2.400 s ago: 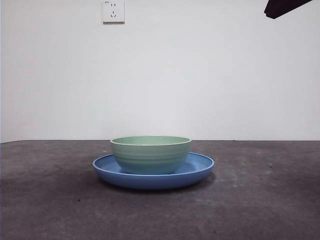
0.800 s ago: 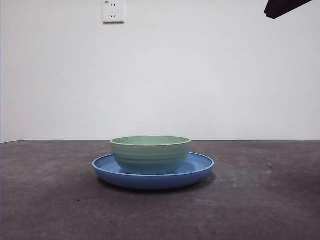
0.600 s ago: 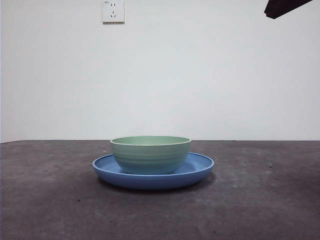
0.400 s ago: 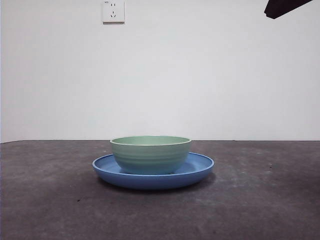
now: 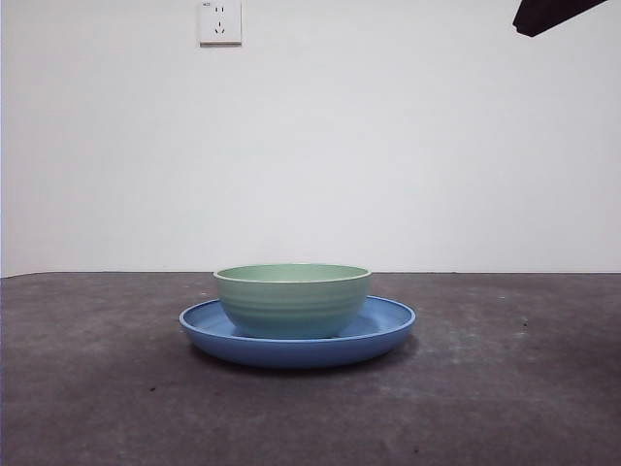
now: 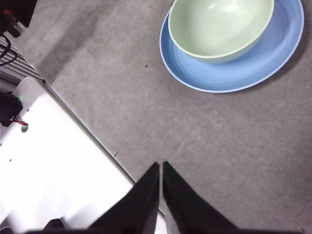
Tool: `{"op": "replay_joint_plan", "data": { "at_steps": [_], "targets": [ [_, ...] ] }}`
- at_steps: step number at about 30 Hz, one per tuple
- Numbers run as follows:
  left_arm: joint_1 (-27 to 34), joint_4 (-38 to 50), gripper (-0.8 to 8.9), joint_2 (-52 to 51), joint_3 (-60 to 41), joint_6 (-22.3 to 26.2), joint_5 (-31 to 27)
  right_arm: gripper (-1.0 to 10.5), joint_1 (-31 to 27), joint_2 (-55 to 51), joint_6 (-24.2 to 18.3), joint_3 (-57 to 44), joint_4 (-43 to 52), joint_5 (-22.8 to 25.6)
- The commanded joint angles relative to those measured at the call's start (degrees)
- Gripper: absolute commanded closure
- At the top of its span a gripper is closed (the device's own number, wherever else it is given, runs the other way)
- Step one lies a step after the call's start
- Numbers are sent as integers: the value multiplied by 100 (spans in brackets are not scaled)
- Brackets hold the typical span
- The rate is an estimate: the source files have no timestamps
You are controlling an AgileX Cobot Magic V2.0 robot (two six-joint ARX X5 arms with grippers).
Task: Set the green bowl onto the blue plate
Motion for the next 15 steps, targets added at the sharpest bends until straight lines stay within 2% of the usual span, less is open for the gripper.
{"op": "replay_joint_plan", "data": {
  "at_steps": [1, 3, 4, 9, 15],
  "targets": [
    [11, -55, 795, -13, -111, -52, 2, 940, 39, 33, -68, 50, 55, -11],
    [11, -55, 795, -11, -111, -52, 2, 940, 42, 33, -83, 50, 50, -9],
    [11, -55, 795, -11, -111, -52, 2, 940, 26, 20, -334, 50, 92, 20],
    [9, -57, 795, -11, -111, -52, 2, 940, -525, -302, -538, 0, 918, 560],
    [9, -57, 795, -11, -111, -52, 2, 940, -1843, -1248, -560, -861, 2918, 573]
  ]
}}
